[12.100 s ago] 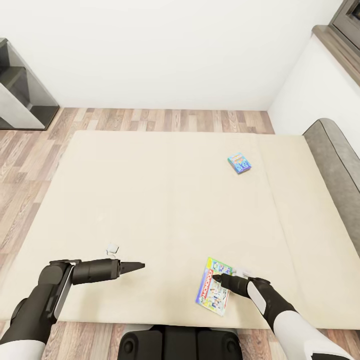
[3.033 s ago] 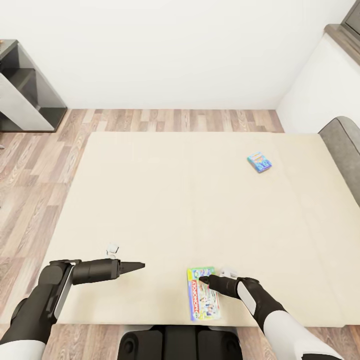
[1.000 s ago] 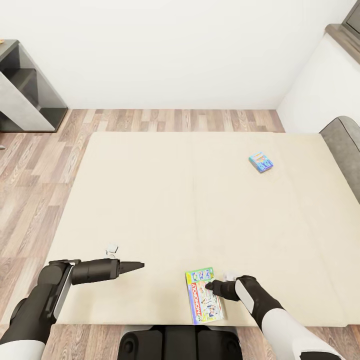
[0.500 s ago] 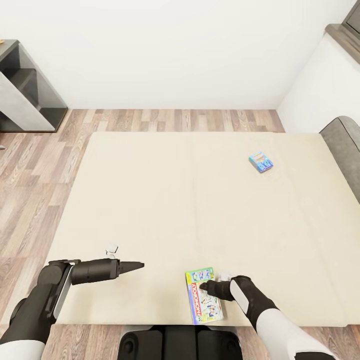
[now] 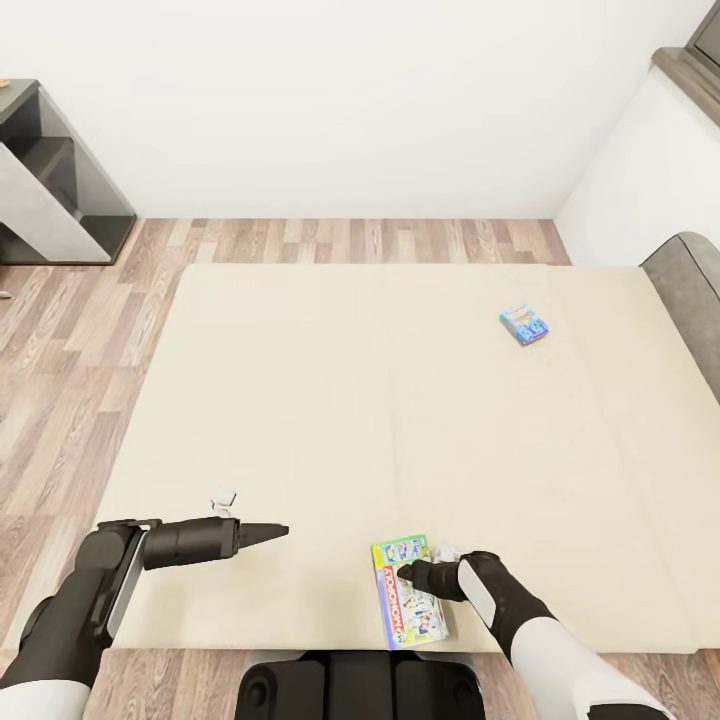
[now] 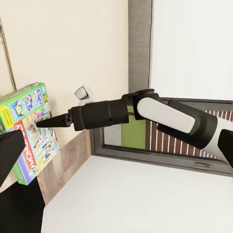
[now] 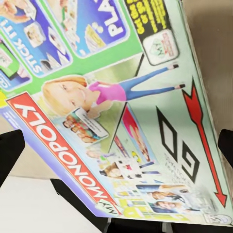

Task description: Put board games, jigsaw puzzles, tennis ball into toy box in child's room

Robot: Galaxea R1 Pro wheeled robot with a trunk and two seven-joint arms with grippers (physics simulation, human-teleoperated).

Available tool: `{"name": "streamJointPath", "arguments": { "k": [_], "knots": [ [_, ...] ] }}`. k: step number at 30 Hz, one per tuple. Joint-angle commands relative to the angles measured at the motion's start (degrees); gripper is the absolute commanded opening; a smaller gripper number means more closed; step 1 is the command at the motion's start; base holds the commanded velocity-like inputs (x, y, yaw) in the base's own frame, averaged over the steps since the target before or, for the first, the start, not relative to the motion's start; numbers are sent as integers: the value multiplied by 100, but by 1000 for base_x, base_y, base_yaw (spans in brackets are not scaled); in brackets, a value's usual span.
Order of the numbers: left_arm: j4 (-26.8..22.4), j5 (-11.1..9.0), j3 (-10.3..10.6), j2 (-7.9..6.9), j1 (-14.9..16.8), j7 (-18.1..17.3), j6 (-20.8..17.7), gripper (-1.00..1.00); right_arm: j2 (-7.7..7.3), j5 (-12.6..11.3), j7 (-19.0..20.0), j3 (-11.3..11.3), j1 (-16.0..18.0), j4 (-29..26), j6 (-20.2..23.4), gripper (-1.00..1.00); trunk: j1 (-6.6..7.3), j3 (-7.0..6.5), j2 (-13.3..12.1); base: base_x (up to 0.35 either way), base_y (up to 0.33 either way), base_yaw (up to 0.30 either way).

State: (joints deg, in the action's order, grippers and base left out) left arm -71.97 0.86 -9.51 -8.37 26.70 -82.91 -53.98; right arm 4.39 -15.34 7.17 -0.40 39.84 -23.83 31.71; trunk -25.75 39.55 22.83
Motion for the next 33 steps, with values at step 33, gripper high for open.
{"name": "streamJointPath", "arguments": {
  "k": [33],
  "knots": [
    [-1,2,2,2,2,-23,-60,100,159,-67,11,-9,33,-8,132,100,-3,6,9,0,26,0]
  ]
}}
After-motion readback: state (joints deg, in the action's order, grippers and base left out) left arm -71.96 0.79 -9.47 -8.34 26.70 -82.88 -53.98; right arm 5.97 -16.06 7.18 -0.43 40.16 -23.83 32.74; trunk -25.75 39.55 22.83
